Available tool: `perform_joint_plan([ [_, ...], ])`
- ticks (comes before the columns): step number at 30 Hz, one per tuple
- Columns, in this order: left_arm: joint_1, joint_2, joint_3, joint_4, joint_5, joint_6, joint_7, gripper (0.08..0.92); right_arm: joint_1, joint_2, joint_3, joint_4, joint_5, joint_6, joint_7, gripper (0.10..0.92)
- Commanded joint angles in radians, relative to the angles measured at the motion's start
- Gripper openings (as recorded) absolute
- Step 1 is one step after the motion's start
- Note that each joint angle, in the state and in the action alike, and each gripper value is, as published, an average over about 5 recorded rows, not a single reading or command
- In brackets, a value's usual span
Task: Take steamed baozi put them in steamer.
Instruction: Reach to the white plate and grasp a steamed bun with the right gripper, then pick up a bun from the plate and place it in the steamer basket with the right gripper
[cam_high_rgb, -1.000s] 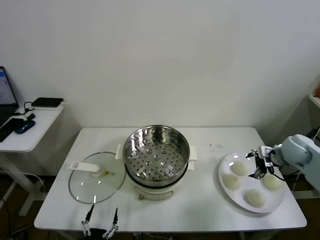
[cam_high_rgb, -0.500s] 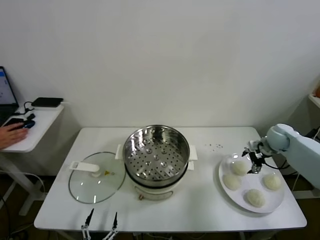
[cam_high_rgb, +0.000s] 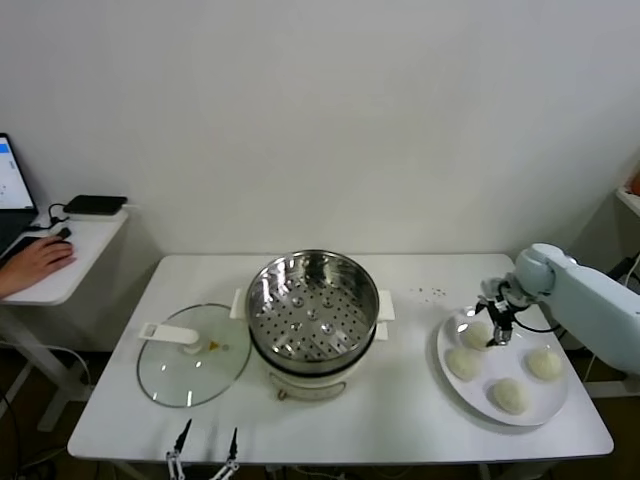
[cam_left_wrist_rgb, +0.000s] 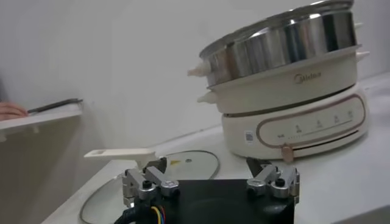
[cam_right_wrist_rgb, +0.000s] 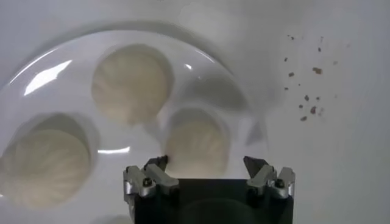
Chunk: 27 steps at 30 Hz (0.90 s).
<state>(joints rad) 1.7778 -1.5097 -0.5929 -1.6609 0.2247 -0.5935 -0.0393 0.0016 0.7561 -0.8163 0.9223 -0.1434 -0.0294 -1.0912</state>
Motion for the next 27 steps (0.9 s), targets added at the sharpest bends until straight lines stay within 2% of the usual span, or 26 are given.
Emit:
perform_joint_plan([
  [1,0.001,0.002,-0.003,0.013,0.030,-0.006,0.000,0.823,0.011,0.029,-0.013,-0.034,-0.004,0.011,-0.008,0.823],
  [5,0.000,0.002,-0.002,0.014,0.036,-0.007,-0.001,0.823,0.007,0.026,-0.012,-0.026,-0.003,0.005,-0.014,0.814],
  [11,0.003,0.002,0.000,0.011,0.038,-0.008,-0.003,0.823,0.006,0.023,-0.007,-0.014,-0.002,-0.001,-0.014,0.695],
  [18,0.011,0.004,0.000,0.007,0.042,-0.013,-0.005,0.823,0.020,0.006,-0.023,0.018,0.014,-0.007,-0.013,0.647],
  [23,0.015,0.007,-0.002,0.000,0.043,-0.013,-0.004,0.823,0.119,-0.049,-0.126,0.079,0.097,-0.010,-0.024,0.640],
  [27,0.017,0.010,-0.002,-0.003,0.044,-0.013,-0.004,0.823,0.275,-0.091,-0.269,0.157,0.229,-0.022,-0.034,0.640],
])
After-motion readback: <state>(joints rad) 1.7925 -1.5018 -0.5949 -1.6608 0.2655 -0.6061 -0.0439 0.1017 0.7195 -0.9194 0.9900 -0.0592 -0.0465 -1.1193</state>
